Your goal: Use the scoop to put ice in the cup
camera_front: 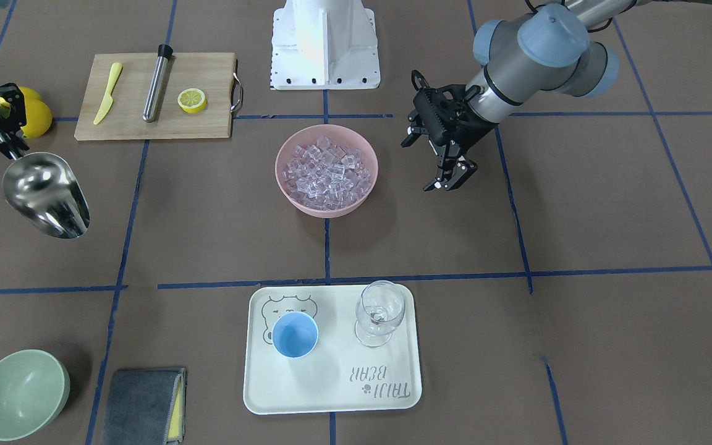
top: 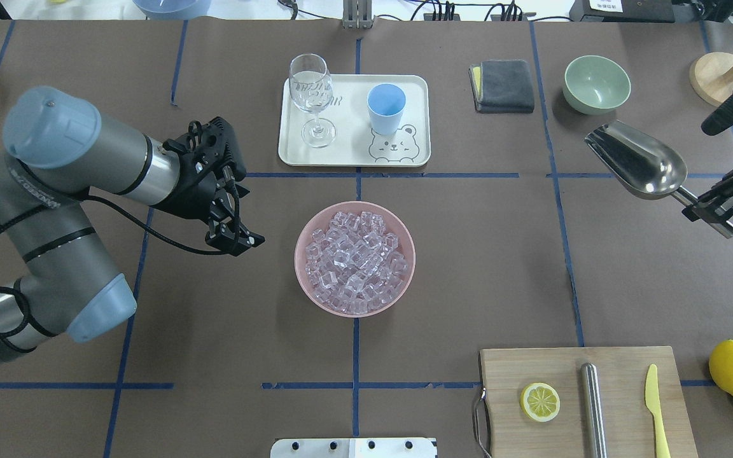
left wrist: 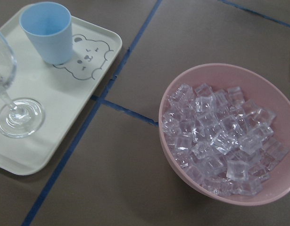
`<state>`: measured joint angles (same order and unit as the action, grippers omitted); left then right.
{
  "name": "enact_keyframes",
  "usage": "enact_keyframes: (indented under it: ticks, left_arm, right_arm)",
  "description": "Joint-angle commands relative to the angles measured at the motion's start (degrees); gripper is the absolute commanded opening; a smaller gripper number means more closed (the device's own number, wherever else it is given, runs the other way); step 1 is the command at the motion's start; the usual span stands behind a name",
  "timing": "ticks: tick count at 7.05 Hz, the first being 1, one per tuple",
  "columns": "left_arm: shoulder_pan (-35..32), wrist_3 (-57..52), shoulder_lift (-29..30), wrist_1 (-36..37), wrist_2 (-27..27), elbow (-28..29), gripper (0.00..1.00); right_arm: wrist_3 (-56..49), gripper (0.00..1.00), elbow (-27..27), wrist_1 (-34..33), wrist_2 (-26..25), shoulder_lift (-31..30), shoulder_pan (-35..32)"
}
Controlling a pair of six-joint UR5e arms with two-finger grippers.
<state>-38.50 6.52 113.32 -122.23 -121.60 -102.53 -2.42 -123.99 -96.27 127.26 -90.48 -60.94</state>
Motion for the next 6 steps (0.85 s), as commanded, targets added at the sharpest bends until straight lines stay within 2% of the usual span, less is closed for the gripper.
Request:
enact_keyframes:
  ticks: [1, 2, 3, 4, 5, 6]
  left_arm:
    - [4.56, -0.46, -0.64, -0.02, 5.56, 0.4, 1.0]
    - [5.97, -0.46, -0.56, -0.02, 6.81, 0.75, 1.0]
    - [7.81, -0.55, -0.21, -0.11, 8.12, 2.15, 1.0]
    - [8.27, -0.81, -0.64, -3.59, 8.66, 3.21, 1.0]
    - [8.36, -0.72, -1.43, -12.41, 8.75, 6.35, 1.0]
    - [9.05, -0.72, -1.69, -17.63, 8.75, 7.34, 1.0]
  right_arm:
    - [-12.03, 0.0, -1.25, -16.63, -5.22, 8.5, 0.99]
    - [-19.13, 0.0, -1.95, -32.59, -12.14, 17.36, 2.91]
    - [-22.51, 0.0, -1.61, -47.45, -21.17, 27.8, 7.28]
    - [-23.41, 0.0, -1.26, -51.95, -22.83, 30.77, 11.42]
    - [-23.6, 0.0, -1.43, -52.0, -22.58, 30.89, 12.94]
    - [-23.6, 0.0, -1.69, -51.65, -21.97, 30.98, 13.13]
